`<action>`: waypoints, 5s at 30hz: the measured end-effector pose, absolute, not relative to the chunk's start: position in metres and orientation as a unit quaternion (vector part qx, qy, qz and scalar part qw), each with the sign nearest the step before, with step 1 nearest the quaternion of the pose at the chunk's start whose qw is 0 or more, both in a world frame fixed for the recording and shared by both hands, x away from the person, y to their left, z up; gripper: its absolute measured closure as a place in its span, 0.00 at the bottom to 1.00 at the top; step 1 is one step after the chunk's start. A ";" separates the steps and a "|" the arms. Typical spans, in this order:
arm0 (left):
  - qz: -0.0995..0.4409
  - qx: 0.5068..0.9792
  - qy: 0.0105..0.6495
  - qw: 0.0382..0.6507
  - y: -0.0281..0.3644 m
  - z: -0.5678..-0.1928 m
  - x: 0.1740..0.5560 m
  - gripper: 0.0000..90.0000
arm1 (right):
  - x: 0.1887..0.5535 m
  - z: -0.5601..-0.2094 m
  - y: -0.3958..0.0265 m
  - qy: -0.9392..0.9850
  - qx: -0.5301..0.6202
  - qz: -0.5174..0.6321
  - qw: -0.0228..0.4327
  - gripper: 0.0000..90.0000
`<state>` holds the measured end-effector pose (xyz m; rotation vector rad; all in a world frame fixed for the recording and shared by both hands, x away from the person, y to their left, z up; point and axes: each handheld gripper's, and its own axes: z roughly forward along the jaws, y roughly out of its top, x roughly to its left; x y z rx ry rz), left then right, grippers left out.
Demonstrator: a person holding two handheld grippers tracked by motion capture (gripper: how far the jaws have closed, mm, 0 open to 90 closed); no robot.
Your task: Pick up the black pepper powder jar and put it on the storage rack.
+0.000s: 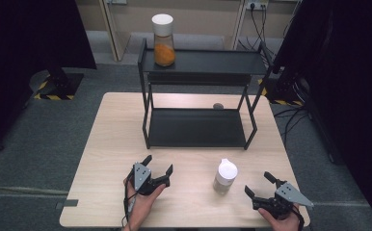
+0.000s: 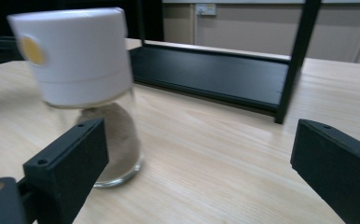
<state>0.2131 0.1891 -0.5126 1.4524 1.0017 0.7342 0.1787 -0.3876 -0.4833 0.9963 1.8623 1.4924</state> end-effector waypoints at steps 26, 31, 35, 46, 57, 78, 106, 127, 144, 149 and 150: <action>0.310 0.619 0.432 0.578 0.190 -0.512 0.214 0.12 | 0.206 -0.471 -0.348 0.736 0.294 0.564 0.234 0.09; 0.311 0.619 0.431 0.578 0.190 -0.512 0.214 0.12 | 0.217 -0.468 -0.341 0.743 0.284 0.562 0.228 0.14; 0.310 0.620 0.431 0.579 0.190 -0.512 0.214 0.12 | 0.223 -0.469 -0.336 0.750 0.280 0.556 0.224 0.19; 0.310 0.620 0.430 0.578 0.190 -0.512 0.214 0.12 | 0.227 -0.473 -0.334 0.753 0.283 0.552 0.217 0.34; 0.309 0.620 0.430 0.579 0.191 -0.512 0.214 0.12 | 0.219 -0.467 -0.338 0.730 0.298 0.569 0.233 0.34; 0.309 0.618 0.432 0.580 0.191 -0.513 0.214 0.12 | 0.225 -0.428 -0.348 0.667 0.321 0.598 0.307 0.34; 0.309 0.617 0.433 0.580 0.191 -0.513 0.214 0.12 | 0.244 -0.376 -0.350 0.620 0.315 0.621 0.361 0.34; 0.309 0.618 0.433 0.579 0.191 -0.512 0.214 0.12 | 0.262 -0.346 -0.343 0.609 0.305 0.628 0.375 0.34; 0.309 0.618 0.432 0.580 0.191 -0.513 0.214 0.12 | 0.270 -0.330 -0.337 0.599 0.301 0.636 0.382 0.34; 0.309 0.617 0.433 0.580 0.191 -0.513 0.214 0.12 | 0.273 -0.324 -0.336 0.597 0.298 0.637 0.385 0.34; 0.309 0.617 0.432 0.580 0.191 -0.513 0.214 0.12 | 0.273 -0.323 -0.335 0.597 0.298 0.638 0.385 0.34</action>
